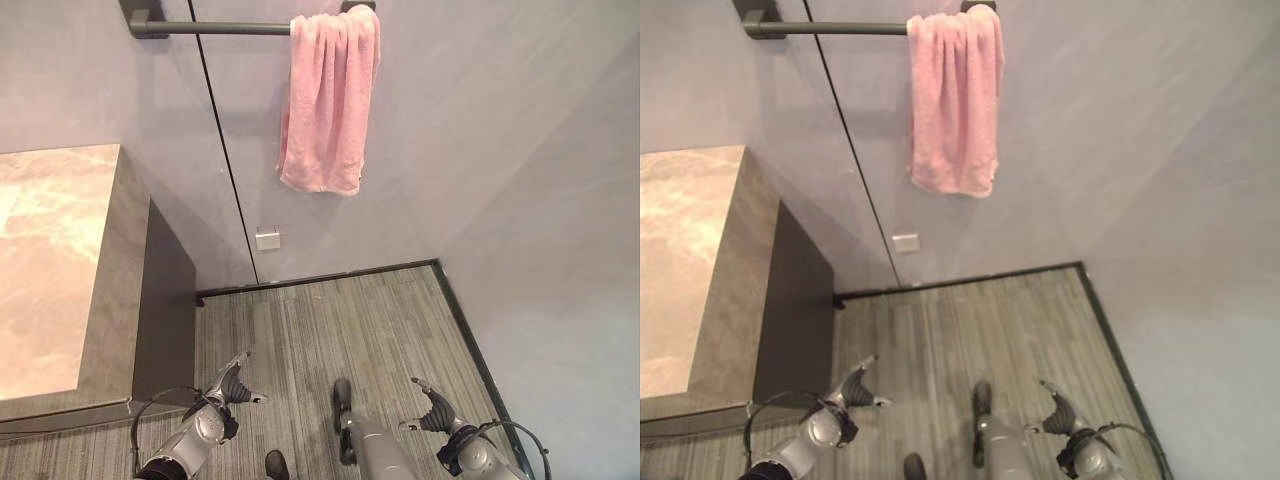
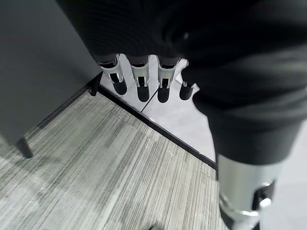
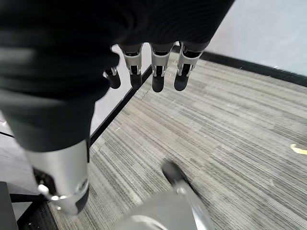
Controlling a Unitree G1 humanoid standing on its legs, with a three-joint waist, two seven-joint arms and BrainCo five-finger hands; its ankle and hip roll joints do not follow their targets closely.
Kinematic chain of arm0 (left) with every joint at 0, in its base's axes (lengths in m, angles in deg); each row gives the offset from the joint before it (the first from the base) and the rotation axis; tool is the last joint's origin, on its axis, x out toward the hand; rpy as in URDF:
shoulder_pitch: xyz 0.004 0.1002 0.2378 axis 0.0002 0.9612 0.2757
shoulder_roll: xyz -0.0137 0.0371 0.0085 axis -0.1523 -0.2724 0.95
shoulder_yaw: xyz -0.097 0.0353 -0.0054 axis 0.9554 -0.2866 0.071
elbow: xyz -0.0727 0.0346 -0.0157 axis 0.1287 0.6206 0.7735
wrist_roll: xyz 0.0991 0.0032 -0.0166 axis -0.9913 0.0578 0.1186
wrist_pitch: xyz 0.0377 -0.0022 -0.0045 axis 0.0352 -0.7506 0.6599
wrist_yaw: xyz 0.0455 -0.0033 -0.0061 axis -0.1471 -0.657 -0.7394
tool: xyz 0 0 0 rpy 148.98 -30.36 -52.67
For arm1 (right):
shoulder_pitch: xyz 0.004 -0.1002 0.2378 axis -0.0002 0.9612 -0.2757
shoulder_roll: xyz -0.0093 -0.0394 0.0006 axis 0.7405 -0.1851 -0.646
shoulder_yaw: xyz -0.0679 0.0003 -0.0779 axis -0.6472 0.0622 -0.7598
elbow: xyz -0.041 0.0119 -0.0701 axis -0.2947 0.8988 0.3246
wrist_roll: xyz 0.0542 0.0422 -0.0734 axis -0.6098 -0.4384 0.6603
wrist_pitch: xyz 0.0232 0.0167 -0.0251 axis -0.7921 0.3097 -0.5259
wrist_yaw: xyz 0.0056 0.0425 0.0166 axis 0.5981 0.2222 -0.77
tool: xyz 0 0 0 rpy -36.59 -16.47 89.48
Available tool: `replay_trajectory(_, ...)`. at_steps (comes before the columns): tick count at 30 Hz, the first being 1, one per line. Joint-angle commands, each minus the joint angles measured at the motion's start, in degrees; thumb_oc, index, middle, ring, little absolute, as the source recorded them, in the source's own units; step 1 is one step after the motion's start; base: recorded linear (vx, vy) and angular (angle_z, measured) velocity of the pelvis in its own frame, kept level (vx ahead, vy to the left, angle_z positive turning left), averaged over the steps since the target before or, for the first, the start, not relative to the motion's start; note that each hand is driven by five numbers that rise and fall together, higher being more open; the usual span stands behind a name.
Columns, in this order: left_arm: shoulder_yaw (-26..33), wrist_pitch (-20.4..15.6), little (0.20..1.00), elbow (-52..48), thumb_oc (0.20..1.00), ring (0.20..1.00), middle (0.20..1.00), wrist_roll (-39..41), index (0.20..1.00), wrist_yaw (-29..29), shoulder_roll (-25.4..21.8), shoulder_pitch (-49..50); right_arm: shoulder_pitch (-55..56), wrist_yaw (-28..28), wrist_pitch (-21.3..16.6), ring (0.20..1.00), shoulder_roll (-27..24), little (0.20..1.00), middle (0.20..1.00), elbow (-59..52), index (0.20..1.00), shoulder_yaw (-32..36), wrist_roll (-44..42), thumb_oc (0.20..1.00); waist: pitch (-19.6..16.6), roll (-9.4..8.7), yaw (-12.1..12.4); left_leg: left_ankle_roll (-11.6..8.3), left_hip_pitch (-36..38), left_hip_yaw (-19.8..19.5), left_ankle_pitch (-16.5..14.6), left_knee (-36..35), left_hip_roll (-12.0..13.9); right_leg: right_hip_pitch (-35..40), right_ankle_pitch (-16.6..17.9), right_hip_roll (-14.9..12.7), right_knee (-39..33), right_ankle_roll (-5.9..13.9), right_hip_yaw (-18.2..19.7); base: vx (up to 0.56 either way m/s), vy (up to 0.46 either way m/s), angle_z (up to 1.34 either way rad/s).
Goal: Put brush and paste in cup on sink, flatten towel.
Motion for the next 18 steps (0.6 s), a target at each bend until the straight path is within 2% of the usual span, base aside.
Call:
replay_trajectory(1,0.17,-2.12,1.000,-2.70,1.000,1.000,1.000,-0.42,1.000,0.28,-0.85,-1.48,-0.44,0.46,-1.17,1.000,-1.05,1.000,1.000,-1.44,1.000,0.60,-0.36,1.000,0.10,-0.03,-1.95,-2.34,1.75,-5.70,-2.09,4.95,-1.09,1.99,3.73,0.34,4.52,2.10,2.73,0.29,-0.110,0.66)
replay_trajectory(3,-0.18,-2.22,1.000,-1.75,1.000,1.000,1.000,-0.42,1.000,0.28,-0.39,-1.74,-0.21,0.45,-1.21,1.000,-1.08,1.000,1.000,-0.89,1.000,0.66,-0.32,1.000,0.00,0.01,-2.28,-2.49,2.69,-6.57,-2.14,4.73,-0.88,2.89,3.94,0.36,4.36,1.99,2.67,0.33,-0.143,0.89)
replay_trajectory(4,-0.58,-2.17,1.000,-0.96,1.000,1.000,1.000,-0.31,1.000,0.60,0.59,-1.75,0.08,0.36,-1.46,1.000,-1.82,1.000,1.000,-0.70,1.000,0.50,-0.25,1.000,-1.41,0.54,-2.64,-2.93,3.90,-7.77,-1.84,5.14,-0.25,4.12,4.40,1.65,4.33,1.02,2.61,0.29,-0.134,0.70)
replay_trajectory(5,-0.59,-2.16,1.000,-0.98,1.000,1.000,1.000,-0.31,1.000,0.60,0.64,-1.70,0.15,0.34,-1.46,1.000,-1.90,1.000,1.000,-0.74,1.000,0.51,-0.26,1.000,-1.44,0.69,-2.75,-2.98,3.93,-7.88,-1.85,5.10,-0.12,4.23,4.41,1.71,4.22,0.98,2.44,0.44,-0.241,0.42)
replay_trajectory(6,-0.71,-2.18,1.000,-0.89,1.000,1.000,1.000,0.08,1.000,0.45,1.01,-1.40,0.16,0.29,-1.52,1.000,-2.61,1.000,1.000,-1.03,1.000,0.36,-0.07,1.000,-1.95,1.32,-2.73,-3.84,3.93,-8.34,-0.76,6.13,0.80,4.81,3.73,2.71,4.53,0.24,1.92,0.16,-0.113,-0.22)
replay_trajectory(7,-0.72,-2.18,1.000,-0.89,1.000,1.000,1.000,0.09,1.000,0.45,1.07,-1.38,0.18,0.29,-1.52,1.000,-2.67,1.000,1.000,-1.04,1.000,0.36,-0.07,1.000,-2.01,1.45,-2.82,-3.92,3.86,-8.44,-0.82,6.17,0.93,4.80,3.67,2.79,4.55,0.17,1.78,0.26,-0.220,-0.18)
replay_trajectory(8,-1.34,-2.16,1.000,-0.82,1.000,1.000,1.000,0.02,1.000,0.44,1.22,-2.02,-0.29,0.60,-1.67,1.000,-3.51,1.000,1.000,-2.21,1.000,0.12,0.08,1.000,-2.04,1.98,-2.87,-5.04,3.06,-8.45,0.36,7.91,1.82,5.11,2.53,3.41,4.93,-0.56,1.04,0.11,-0.116,-0.10)
replay_trajectory(10,-1.63,-2.11,1.000,-0.67,1.000,1.000,1.000,-0.01,1.000,0.50,1.53,-2.55,-0.31,0.78,-1.66,1.000,-3.97,1.000,1.000,-2.55,1.000,0.24,-0.07,1.000,-2.06,2.35,-3.16,-5.83,2.47,-8.52,0.96,9.27,2.33,5.19,1.89,3.74,5.11,-1.06,0.64,0.13,-0.128,0.08)
replay_trajectory(11,-1.92,-2.15,1.000,-0.47,1.000,1.000,1.000,-0.09,1.000,0.49,1.78,-2.95,-0.45,0.98,-1.72,1.000,-4.30,1.000,1.000,-2.49,1.000,0.29,-0.24,1.000,-1.98,2.71,-3.25,-6.65,1.92,-8.50,2.09,10.73,2.67,5.73,1.29,4.07,4.86,-1.55,0.51,0.25,-0.238,0.18)
replay_trajectory(12,-3.12,-2.24,1.000,-0.66,1.000,1.000,1.000,-0.36,1.000,0.39,1.96,-4.91,-0.25,1.60,-1.60,1.000,-5.51,1.000,1.000,-2.36,1.000,0.83,-0.46,1.000,-1.03,2.81,-3.67,-9.90,-3.28,-7.04,8.82,22.05,3.83,8.72,-0.63,4.27,3.63,-3.86,-0.04,0.19,-0.190,0.12)
replay_trajectory(14,-3.43,-2.26,1.000,-0.83,1.000,1.000,1.000,-0.41,1.000,0.48,2.07,-5.28,-0.26,1.79,-1.55,1.000,-5.66,1.000,1.000,-2.30,1.000,0.78,-0.35,1.000,-0.75,2.80,-3.84,-10.20,-4.43,-6.59,9.50,24.36,4.17,9.21,-1.13,4.21,3.48,-4.34,-0.17,0.13,-0.122,0.34)
replay_trajectory(16,-4.70,-2.24,1.000,-0.44,1.000,1.000,1.000,-0.81,1.000,0.59,2.58,-6.88,-0.39,2.18,-1.24,1.000,-5.50,1.000,1.000,-1.38,1.000,0.49,0.17,1.000,-0.13,2.95,-4.33,-9.59,-6.10,-3.08,9.79,23.10,6.70,10.35,-2.47,3.56,3.48,-4.47,-0.31,0.12,-0.015,0.31)
replay_trajectory(17,-5.13,-2.33,1.000,-0.45,1.000,1.000,1.000,-1.05,1.000,0.69,2.78,-7.39,-0.34,2.44,-1.14,1.000,-5.61,1.000,1.000,-1.43,1.000,0.45,0.40,1.000,0.02,2.86,-4.57,-9.15,-7.44,-1.66,8.89,20.62,7.78,10.94,-2.78,2.78,3.33,-4.06,-0.27,0.24,0.132,0.02)
replay_trajectory(18,-5.03,-2.56,1.000,0.21,1.000,1.000,1.000,-1.03,1.000,1.52,3.01,-7.93,-0.49,2.95,-1.09,1.000,-5.98,1.000,1.000,-1.31,1.000,0.64,0.56,1.000,-0.01,2.97,-3.82,-8.45,-9.54,-1.69,5.73,14.25,7.90,12.26,-3.69,1.81,2.63,-2.74,1.01,0.20,0.122,0.13)
